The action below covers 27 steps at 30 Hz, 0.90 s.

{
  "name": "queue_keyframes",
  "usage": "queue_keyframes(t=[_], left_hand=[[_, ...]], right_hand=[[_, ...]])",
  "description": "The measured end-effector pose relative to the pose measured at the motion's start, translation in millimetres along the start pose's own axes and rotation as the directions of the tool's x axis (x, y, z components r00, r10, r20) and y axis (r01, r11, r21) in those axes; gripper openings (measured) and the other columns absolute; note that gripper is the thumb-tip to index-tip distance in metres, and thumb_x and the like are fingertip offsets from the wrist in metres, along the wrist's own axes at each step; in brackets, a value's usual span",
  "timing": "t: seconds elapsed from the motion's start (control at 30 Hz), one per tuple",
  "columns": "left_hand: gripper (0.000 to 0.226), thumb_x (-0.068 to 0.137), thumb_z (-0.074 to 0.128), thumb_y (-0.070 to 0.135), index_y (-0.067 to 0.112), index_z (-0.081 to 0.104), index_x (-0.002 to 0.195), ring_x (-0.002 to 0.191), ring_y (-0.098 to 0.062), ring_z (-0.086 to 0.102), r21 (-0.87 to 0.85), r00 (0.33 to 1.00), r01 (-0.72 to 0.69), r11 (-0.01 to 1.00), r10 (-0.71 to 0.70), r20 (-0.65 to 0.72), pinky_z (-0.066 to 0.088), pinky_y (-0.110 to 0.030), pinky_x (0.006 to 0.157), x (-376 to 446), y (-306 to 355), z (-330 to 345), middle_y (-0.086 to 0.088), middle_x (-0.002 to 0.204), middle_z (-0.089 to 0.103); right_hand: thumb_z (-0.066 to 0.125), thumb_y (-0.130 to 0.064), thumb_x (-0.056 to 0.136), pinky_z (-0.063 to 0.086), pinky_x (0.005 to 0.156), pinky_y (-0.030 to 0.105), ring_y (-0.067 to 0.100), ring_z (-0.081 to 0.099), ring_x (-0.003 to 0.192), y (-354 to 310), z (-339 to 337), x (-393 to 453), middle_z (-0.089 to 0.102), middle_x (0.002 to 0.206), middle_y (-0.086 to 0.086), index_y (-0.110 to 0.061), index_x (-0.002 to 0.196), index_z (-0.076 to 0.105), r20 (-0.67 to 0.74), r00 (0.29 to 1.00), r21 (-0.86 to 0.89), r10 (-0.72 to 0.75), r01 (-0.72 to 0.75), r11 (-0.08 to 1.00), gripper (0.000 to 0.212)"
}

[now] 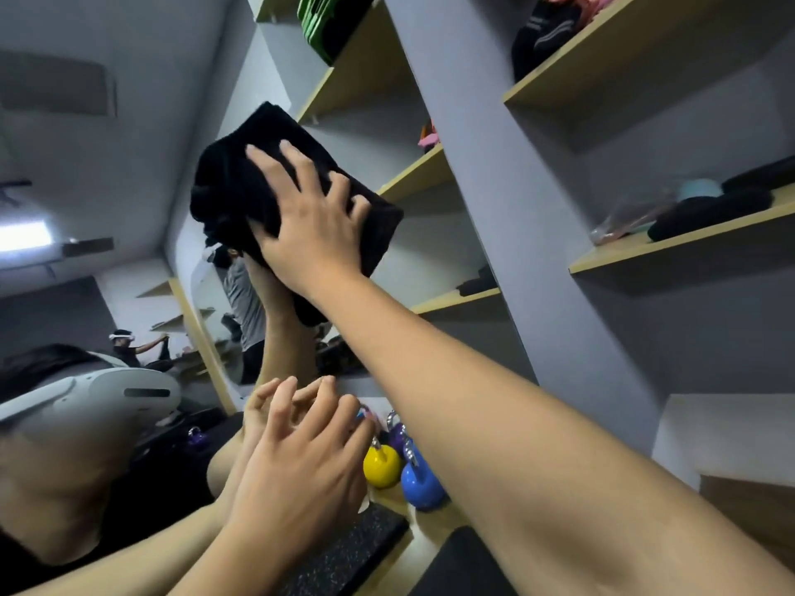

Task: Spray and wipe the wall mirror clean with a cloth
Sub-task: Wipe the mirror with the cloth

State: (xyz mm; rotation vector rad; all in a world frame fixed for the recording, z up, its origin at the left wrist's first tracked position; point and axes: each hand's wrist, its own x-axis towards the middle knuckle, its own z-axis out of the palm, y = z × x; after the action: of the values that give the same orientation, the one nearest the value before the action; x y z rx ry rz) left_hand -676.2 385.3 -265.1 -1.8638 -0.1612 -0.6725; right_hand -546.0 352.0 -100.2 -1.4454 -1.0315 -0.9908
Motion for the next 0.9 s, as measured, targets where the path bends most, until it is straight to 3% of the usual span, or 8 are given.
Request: queue_keyframes(t=[0.1, 0.2, 0.33, 0.43, 0.57, 0.73, 0.83, 0.9], left_hand=[[0.022, 0.077, 0.051, 0.035, 0.015, 0.058, 0.082, 0.09, -0.033, 0.057, -0.012, 1.0, 0.004, 1.0, -0.005, -0.028, 0.029, -0.061, 0.105, 32, 3, -10, -0.008, 0.087, 0.054], [0.023, 0.074, 0.064, 0.035, 0.016, 0.056, 0.083, 0.099, -0.031, 0.058, -0.05, 0.997, 0.0, 0.999, -0.004, -0.077, 0.029, -0.06, 0.106, 66, 7, -11, -0.007, 0.092, 0.054], [0.025, 0.08, 0.06, 0.037, 0.017, 0.055, 0.094, 0.125, -0.031, 0.057, -0.105, 0.998, 0.007, 0.994, -0.012, -0.053, 0.028, -0.06, 0.109, 81, 19, 1, -0.007, 0.11, 0.062], [0.027, 0.083, 0.057, 0.039, 0.015, 0.059, 0.096, 0.133, -0.034, 0.054, -0.073, 0.999, -0.034, 0.997, 0.036, 0.034, 0.027, -0.061, 0.109, 69, 26, 20, -0.011, 0.12, 0.063], [0.041, 0.089, 0.044, 0.042, 0.011, 0.062, 0.109, 0.136, -0.037, 0.052, -0.037, 0.997, -0.029, 0.999, 0.031, 0.066, 0.027, -0.063, 0.111, 65, 27, 28, -0.016, 0.128, 0.06], [0.038, 0.092, 0.043, 0.043, 0.012, 0.053, 0.111, 0.139, -0.035, 0.047, -0.068, 0.999, -0.016, 0.998, 0.018, 0.038, 0.022, -0.061, 0.111, 65, 30, 31, -0.014, 0.129, 0.055], [0.034, 0.092, 0.048, 0.039, 0.011, 0.05, 0.111, 0.134, -0.034, 0.049, -0.12, 0.997, -0.064, 0.991, 0.068, 0.026, 0.025, -0.06, 0.11, 64, 27, 26, -0.015, 0.124, 0.056], [0.029, 0.092, 0.048, 0.034, 0.011, 0.053, 0.108, 0.129, -0.033, 0.053, -0.16, 0.985, -0.169, 0.973, 0.174, 0.019, 0.03, -0.058, 0.109, 62, 23, 22, -0.014, 0.119, 0.059]], right_hand=[[0.056, -0.051, 0.091, 0.028, 0.106, 0.056, 0.034, 0.03, 0.137, 41, 7, -6, 0.023, 0.162, -0.012, -0.049, 0.153, 0.028, -0.043, 0.999, 0.035, 0.03, -0.028, 0.999, 0.068], [0.056, -0.049, 0.092, 0.028, 0.106, 0.056, 0.032, 0.032, 0.138, 106, 18, -31, 0.024, 0.163, -0.014, -0.05, 0.151, 0.03, -0.059, 0.96, 0.069, 0.273, -0.269, 0.961, 0.065], [0.056, -0.05, 0.093, 0.025, 0.106, 0.053, 0.03, 0.033, 0.137, 201, 34, -110, 0.024, 0.162, -0.018, -0.052, 0.149, 0.032, -0.065, 0.748, 0.11, 0.661, -0.652, 0.75, 0.061], [0.054, -0.052, 0.095, 0.025, 0.109, 0.054, 0.03, 0.033, 0.137, 244, 46, -181, 0.025, 0.162, -0.017, -0.052, 0.149, 0.032, -0.055, 0.584, 0.096, 0.81, -0.805, 0.586, 0.058], [0.052, -0.05, 0.097, 0.026, 0.11, 0.057, 0.032, 0.035, 0.134, 272, 56, -265, 0.025, 0.162, -0.016, -0.049, 0.15, 0.032, -0.044, 0.439, 0.074, 0.897, -0.894, 0.441, 0.057], [0.046, -0.055, 0.099, 0.025, 0.108, 0.059, 0.035, 0.036, 0.131, 269, 55, -349, 0.024, 0.162, -0.015, -0.043, 0.152, 0.032, 0.045, 0.202, 0.076, 0.978, -0.977, 0.198, 0.056], [0.044, -0.057, 0.1, 0.024, 0.108, 0.061, 0.036, 0.033, 0.135, 247, 53, -359, 0.022, 0.163, -0.015, -0.039, 0.155, 0.03, 0.057, 0.153, 0.061, 0.987, -0.987, 0.15, 0.06], [0.046, -0.054, 0.1, 0.023, 0.108, 0.058, 0.035, 0.032, 0.135, 216, 54, -354, 0.023, 0.163, -0.015, -0.039, 0.154, 0.031, 0.026, 0.177, 0.058, 0.984, -0.983, 0.175, 0.058]])
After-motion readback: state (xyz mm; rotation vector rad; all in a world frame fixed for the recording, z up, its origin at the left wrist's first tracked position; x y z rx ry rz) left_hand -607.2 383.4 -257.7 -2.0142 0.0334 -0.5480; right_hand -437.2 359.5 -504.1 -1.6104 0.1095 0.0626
